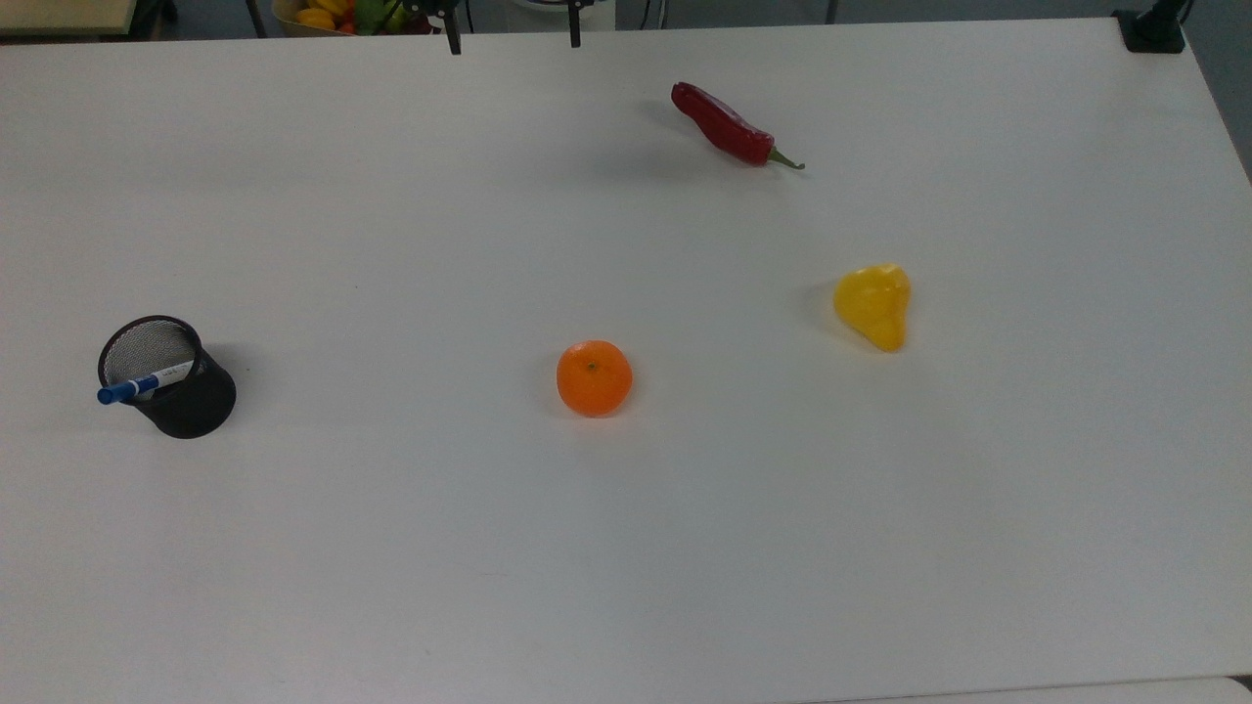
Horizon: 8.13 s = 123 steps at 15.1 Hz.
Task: Take marker pen
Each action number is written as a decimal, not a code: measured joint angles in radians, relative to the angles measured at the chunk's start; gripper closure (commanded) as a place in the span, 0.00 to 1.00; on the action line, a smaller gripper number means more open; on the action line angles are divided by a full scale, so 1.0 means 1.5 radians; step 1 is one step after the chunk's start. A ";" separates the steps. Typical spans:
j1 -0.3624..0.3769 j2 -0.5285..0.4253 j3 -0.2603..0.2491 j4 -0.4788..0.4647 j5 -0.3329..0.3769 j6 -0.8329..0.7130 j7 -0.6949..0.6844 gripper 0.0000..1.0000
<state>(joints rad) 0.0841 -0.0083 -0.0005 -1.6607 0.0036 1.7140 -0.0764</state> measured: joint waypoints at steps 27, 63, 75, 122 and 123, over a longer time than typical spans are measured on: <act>-0.053 0.107 -0.062 0.056 -0.001 0.206 0.000 0.00; -0.125 0.431 -0.180 0.065 -0.001 0.827 0.099 0.75; -0.127 0.433 -0.183 0.075 -0.015 0.828 0.094 1.00; -0.035 0.170 0.114 -0.074 0.103 0.238 0.095 1.00; -0.030 0.179 0.115 -0.083 0.103 0.261 0.095 1.00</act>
<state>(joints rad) 0.0397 0.2595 0.1713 -1.7858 0.1585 2.1054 0.0667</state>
